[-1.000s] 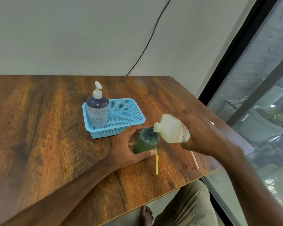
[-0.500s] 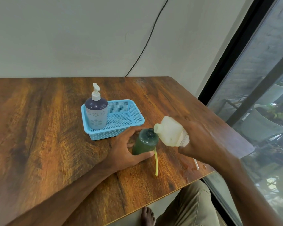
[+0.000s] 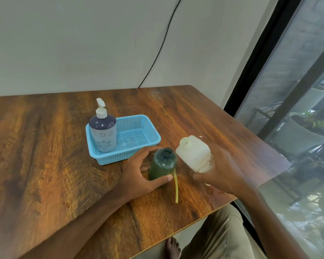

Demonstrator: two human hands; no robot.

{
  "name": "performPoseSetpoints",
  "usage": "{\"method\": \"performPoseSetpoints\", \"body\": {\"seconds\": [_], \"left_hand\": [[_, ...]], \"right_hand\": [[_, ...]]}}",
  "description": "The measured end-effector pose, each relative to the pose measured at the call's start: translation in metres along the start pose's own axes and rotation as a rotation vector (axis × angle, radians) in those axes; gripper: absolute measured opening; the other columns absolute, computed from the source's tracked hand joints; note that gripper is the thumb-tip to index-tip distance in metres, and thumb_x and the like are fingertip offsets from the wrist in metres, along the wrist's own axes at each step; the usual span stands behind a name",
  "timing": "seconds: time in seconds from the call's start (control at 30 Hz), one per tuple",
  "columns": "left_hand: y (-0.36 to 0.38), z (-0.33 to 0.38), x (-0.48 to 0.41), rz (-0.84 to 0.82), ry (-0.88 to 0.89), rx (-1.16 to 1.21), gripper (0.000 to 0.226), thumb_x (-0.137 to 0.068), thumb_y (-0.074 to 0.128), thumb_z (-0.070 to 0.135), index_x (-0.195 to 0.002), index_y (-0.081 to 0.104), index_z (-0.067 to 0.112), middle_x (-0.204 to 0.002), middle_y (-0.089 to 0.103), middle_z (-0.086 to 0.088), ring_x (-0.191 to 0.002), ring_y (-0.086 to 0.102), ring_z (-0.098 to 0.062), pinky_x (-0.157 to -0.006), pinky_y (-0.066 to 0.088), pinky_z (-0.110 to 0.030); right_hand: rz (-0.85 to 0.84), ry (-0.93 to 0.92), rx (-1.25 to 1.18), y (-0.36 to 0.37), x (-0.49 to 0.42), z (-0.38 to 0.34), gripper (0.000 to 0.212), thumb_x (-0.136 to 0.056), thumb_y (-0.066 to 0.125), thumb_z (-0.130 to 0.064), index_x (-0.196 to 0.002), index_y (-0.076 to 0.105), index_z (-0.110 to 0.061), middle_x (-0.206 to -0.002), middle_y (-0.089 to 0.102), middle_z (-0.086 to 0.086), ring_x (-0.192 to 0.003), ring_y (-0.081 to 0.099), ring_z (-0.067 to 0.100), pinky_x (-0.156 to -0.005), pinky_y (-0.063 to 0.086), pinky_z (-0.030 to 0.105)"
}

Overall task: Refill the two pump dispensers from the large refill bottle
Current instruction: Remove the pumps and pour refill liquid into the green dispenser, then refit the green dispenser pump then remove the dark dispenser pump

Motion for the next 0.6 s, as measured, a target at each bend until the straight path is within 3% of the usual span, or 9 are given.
{"method": "performPoseSetpoints", "body": {"seconds": [0.13, 0.27, 0.47, 0.6], "left_hand": [[0.000, 0.001, 0.000, 0.009, 0.015, -0.006, 0.074, -0.070, 0.098, 0.035, -0.134, 0.059, 0.038, -0.133, 0.064, 0.018, -0.128, 0.062, -0.010, -0.086, 0.066, -0.033], [0.001, 0.001, 0.000, 0.015, 0.024, -0.024, 0.074, -0.070, 0.098, 0.034, -0.133, 0.060, 0.036, -0.132, 0.064, 0.018, -0.127, 0.063, -0.012, -0.085, 0.066, -0.035], [0.002, 0.003, 0.000, 0.048, 0.049, -0.062, 0.074, -0.069, 0.099, 0.033, -0.133, 0.061, 0.030, -0.130, 0.066, 0.017, -0.124, 0.065, -0.012, -0.084, 0.065, -0.027], [0.000, 0.005, -0.002, 0.097, 0.053, -0.073, 0.073, -0.069, 0.098, 0.034, -0.131, 0.062, 0.029, -0.129, 0.066, 0.018, -0.124, 0.064, -0.011, -0.083, 0.063, -0.023]], "right_hand": [[0.079, 0.066, -0.140, 0.009, -0.006, 0.007, 0.087, -0.063, 0.087, -0.058, -0.137, 0.050, -0.030, -0.113, 0.058, -0.015, -0.106, 0.056, 0.011, -0.075, 0.057, 0.033], [0.186, 0.140, -0.232, 0.018, -0.011, 0.013, 0.100, -0.057, 0.083, -0.066, -0.141, 0.050, -0.023, -0.123, 0.061, -0.011, -0.113, 0.058, 0.013, -0.082, 0.060, 0.041], [0.317, 0.165, -0.376, 0.026, -0.016, 0.017, 0.092, -0.069, 0.094, -0.035, -0.146, 0.045, -0.024, -0.126, 0.058, -0.015, -0.118, 0.055, 0.008, -0.086, 0.054, 0.027], [0.322, 0.214, -0.501, 0.033, -0.015, 0.024, 0.093, -0.073, 0.091, -0.038, -0.150, 0.040, -0.026, -0.138, 0.058, -0.012, -0.127, 0.056, 0.011, -0.088, 0.057, 0.023]]}}
Point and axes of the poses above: each hand's wrist, its own x-axis away from the middle knuckle, its own y-axis out of the palm, z = x × y, the point moved 3 cm from there along -x, towards the middle knuckle
